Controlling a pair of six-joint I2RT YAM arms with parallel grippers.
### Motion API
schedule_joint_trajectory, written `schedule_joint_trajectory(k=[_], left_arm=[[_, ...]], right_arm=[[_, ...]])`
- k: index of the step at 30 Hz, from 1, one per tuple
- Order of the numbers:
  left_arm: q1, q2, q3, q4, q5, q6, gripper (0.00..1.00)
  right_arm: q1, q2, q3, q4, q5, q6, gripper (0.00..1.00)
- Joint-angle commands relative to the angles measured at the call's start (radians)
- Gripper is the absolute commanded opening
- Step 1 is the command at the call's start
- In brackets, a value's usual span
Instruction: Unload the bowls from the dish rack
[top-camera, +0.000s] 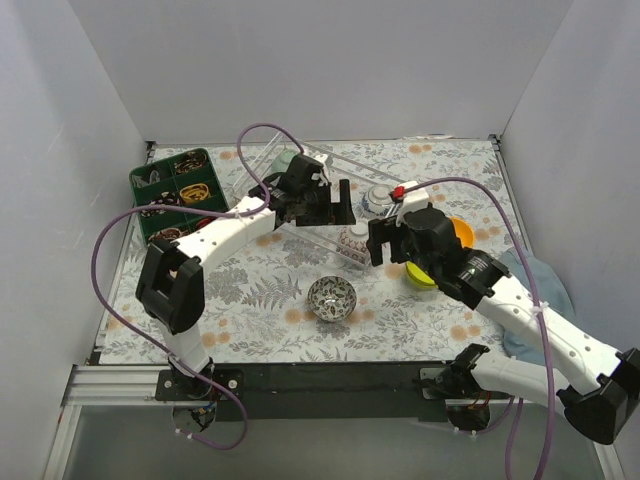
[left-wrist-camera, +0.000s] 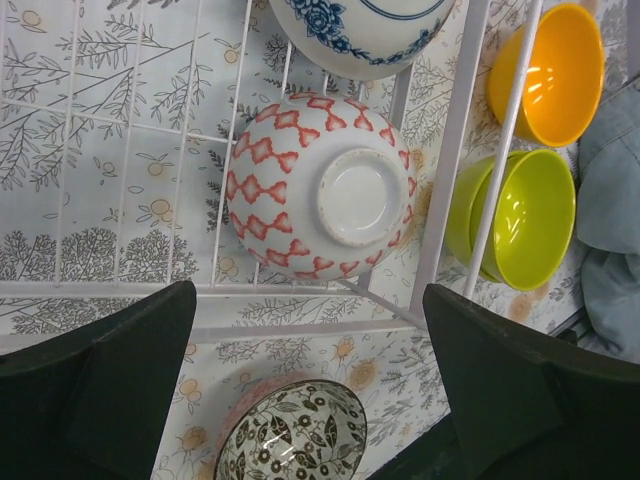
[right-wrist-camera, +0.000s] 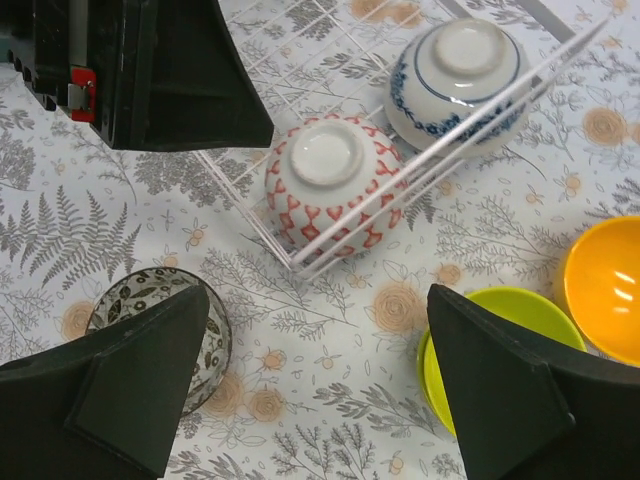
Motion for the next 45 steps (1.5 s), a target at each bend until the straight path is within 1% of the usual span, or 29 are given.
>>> schedule_joint_trajectory(k=[1, 4, 7, 8, 11, 12, 14, 16, 18, 20, 24, 29, 31, 35, 39, 40, 41, 43, 45], left_arm=[[-0.034, 0.048, 0.094, -0.07, -0.062, 0.046, 0.97], [-0.053, 0.093, 0.127, -0.081, -0.078, 0.051, 0.93], [-0.069, 0.128, 0.142, -0.083, -0.109, 0.054, 0.85], [-0.073, 0.136, 0.145, -0.084, -0.122, 0.056, 0.79], [-0.082, 0.167, 0.151, -0.083, -0.148, 0.056, 0.77], [-0.086, 0.179, 0.151, -0.084, -0.15, 0.056, 0.74], [-0.089, 0.191, 0.153, -0.083, -0.194, 0.051, 0.71], [-0.089, 0.208, 0.153, -0.077, -0.239, 0.045, 0.63], [-0.089, 0.217, 0.164, -0.067, -0.283, 0.045, 0.58], [-0.089, 0.236, 0.173, -0.044, -0.3, 0.045, 0.5], [-0.089, 0.285, 0.24, -0.026, -0.354, 0.046, 0.46], [-0.088, 0.367, 0.338, -0.02, -0.409, 0.068, 0.45], [-0.088, 0.378, 0.38, -0.021, -0.428, 0.075, 0.46], [-0.088, 0.371, 0.395, -0.012, -0.458, 0.092, 0.47], [-0.086, 0.325, 0.369, -0.015, -0.451, 0.102, 0.58], [-0.088, 0.297, 0.36, -0.015, -0.446, 0.1, 0.64], [-0.086, 0.28, 0.351, -0.015, -0.443, 0.097, 0.66], [-0.086, 0.233, 0.317, -0.014, -0.428, 0.068, 0.72], [-0.086, 0.207, 0.285, -0.014, -0.409, 0.028, 0.76]], right_arm=[[-0.047, -0.074, -0.058, -0.041, -0.031, 0.045, 0.98], [-0.065, -0.1, -0.079, -0.047, -0.038, 0.055, 0.98], [-0.076, -0.114, -0.088, -0.055, -0.039, 0.056, 0.98], [-0.079, -0.117, -0.088, -0.056, -0.041, 0.052, 0.98], [-0.086, -0.128, -0.093, -0.062, -0.039, 0.045, 0.98], [-0.09, -0.132, -0.095, -0.067, -0.041, 0.044, 0.98], [-0.094, -0.14, -0.102, -0.07, -0.044, 0.041, 0.98], [-0.097, -0.149, -0.108, -0.075, -0.048, 0.042, 0.98], [-0.099, -0.161, -0.114, -0.081, -0.056, 0.044, 0.97], [-0.102, -0.17, -0.119, -0.087, -0.056, 0.044, 0.97], [-0.106, -0.187, -0.119, -0.105, -0.048, 0.042, 0.97], [-0.109, -0.201, -0.116, -0.13, -0.035, 0.041, 0.97], [-0.11, -0.206, -0.116, -0.136, -0.033, 0.041, 0.97], [-0.113, -0.215, -0.116, -0.145, -0.025, 0.042, 0.97], [-0.113, -0.214, -0.102, -0.15, -0.024, 0.039, 0.97], [-0.114, -0.212, -0.098, -0.15, -0.024, 0.033, 0.96], [-0.114, -0.209, -0.095, -0.15, -0.025, 0.032, 0.96], [-0.114, -0.198, -0.084, -0.15, -0.028, 0.024, 0.96], [-0.117, -0.187, -0.078, -0.15, -0.033, 0.021, 0.96]])
